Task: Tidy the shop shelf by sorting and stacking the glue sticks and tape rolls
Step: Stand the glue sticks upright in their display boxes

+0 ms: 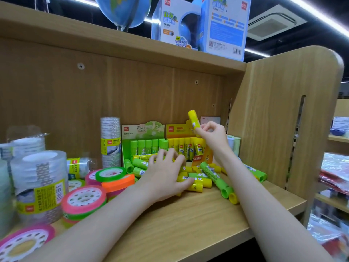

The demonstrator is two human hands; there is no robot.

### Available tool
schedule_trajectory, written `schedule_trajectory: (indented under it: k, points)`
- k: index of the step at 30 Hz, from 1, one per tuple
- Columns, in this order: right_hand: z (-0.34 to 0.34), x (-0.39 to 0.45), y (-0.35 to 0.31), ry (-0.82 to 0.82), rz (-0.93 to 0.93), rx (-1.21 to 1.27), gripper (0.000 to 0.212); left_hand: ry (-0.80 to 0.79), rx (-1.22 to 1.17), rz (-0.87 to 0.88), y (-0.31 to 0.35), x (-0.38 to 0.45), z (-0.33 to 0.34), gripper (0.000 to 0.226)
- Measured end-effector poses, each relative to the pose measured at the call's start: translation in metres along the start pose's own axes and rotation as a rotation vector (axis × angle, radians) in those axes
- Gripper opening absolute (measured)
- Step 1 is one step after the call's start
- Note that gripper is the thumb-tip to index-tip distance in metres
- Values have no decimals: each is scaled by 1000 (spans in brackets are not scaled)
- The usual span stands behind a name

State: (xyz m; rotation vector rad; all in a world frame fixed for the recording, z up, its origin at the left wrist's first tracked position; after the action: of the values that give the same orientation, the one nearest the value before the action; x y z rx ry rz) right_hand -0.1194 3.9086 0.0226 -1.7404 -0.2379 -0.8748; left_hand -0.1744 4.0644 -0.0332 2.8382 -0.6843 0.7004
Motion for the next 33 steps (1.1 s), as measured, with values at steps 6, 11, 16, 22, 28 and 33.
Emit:
schedule_trajectory:
  k: [6, 11, 16, 22, 28, 33]
  points:
    - [5, -4, -6, -123, 16, 438, 44, -51, -72, -32, -3, 2, 5, 54]
    - [14, 7, -16, -198, -293, -398, 51, -47, -82, -36, -3, 2, 5, 52]
    - [28, 17, 10, -315, -309, -802, 39, -47, -85, -31, -3, 2, 5, 50]
    - [38, 8, 9, -363, -449, -1159, 40, -55, -85, -32, -4, 3, 7, 50]
    - [31, 6, 6, -324, -409, -1135, 29, -51, -93, -32, -4, 3, 6, 51]
    - [31, 6, 4, -284, -407, -1176, 18, -65, -117, -33, -3, 0, 6, 50]
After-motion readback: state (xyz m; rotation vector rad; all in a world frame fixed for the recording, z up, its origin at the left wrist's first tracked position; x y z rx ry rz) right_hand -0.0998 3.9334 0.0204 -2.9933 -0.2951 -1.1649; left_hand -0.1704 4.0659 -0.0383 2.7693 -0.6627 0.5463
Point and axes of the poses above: each hand's wrist, its own x-axis towards the middle knuckle, its own z-axis out of the palm, y = z × x, the point moved 6 cm from there along x, towards the middle knuckle, and after that the axes turned 6 degrees about -z, right-handed, at the moved point
